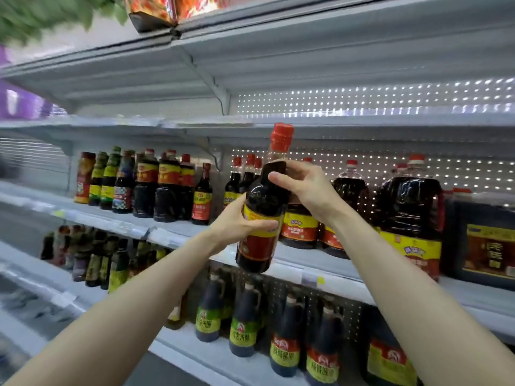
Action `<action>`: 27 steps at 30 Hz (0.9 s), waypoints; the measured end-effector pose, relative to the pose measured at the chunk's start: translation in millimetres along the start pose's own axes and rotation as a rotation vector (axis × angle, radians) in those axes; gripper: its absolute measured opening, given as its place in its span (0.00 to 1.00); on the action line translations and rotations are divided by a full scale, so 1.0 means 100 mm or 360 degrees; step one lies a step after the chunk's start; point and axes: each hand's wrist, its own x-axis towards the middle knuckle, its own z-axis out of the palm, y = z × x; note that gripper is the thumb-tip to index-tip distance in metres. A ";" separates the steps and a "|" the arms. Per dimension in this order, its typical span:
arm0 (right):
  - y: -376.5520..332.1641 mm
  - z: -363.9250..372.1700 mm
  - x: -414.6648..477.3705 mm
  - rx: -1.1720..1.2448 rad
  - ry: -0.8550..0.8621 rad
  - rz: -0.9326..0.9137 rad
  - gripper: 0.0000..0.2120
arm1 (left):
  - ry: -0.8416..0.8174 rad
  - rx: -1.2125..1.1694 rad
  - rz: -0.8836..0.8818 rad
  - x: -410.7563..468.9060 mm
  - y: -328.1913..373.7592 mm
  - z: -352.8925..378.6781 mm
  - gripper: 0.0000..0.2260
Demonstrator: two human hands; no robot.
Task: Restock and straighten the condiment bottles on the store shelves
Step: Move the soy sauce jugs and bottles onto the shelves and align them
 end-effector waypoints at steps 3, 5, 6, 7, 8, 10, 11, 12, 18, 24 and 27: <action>0.13 0.19 0.32 0.0000 0.0027 -0.0050 0.09 | 0.0040 0.0049 0.0038 0.21 -0.13 -0.30 0.25; 0.24 0.32 0.51 -0.0003 0.0052 -0.0066 0.10 | 0.0105 0.0053 0.0056 0.34 -0.25 -0.50 0.25; 0.30 0.38 0.60 0.0002 0.0071 -0.0069 0.10 | 0.0123 0.0066 0.0065 0.41 -0.31 -0.58 0.26; 0.36 0.45 0.69 -0.0011 0.0088 -0.0076 0.10 | 0.0128 0.0072 0.0077 0.47 -0.38 -0.67 0.26; 0.44 0.56 0.80 -0.0020 0.0109 -0.0076 0.11 | 0.0121 0.0092 0.0083 0.55 -0.47 -0.79 0.27; 0.57 0.73 0.98 -0.0025 0.0156 -0.0066 0.13 | 0.0092 0.0105 0.0102 0.69 -0.62 -0.99 0.29; 0.64 0.83 1.07 -0.0021 0.0188 -0.0056 0.12 | 0.0078 0.0096 0.0116 0.77 -0.71 -1.10 0.29; 0.70 0.92 1.15 -0.0026 0.0209 -0.0055 0.10 | 0.0075 0.0082 0.0120 0.83 -0.80 -1.19 0.28; 1.04 1.51 1.60 -0.0088 0.0356 0.0009 0.09 | -0.0079 0.0014 0.0170 1.23 -1.34 -1.79 0.25; 1.31 1.95 2.04 -0.0263 0.0524 0.0134 0.12 | -0.0232 -0.0063 0.0189 1.69 -1.84 -2.24 0.24; 1.37 1.99 2.18 -0.0360 0.0593 0.0197 0.09 | -0.0283 -0.0127 0.0191 1.86 -2.02 -2.28 0.24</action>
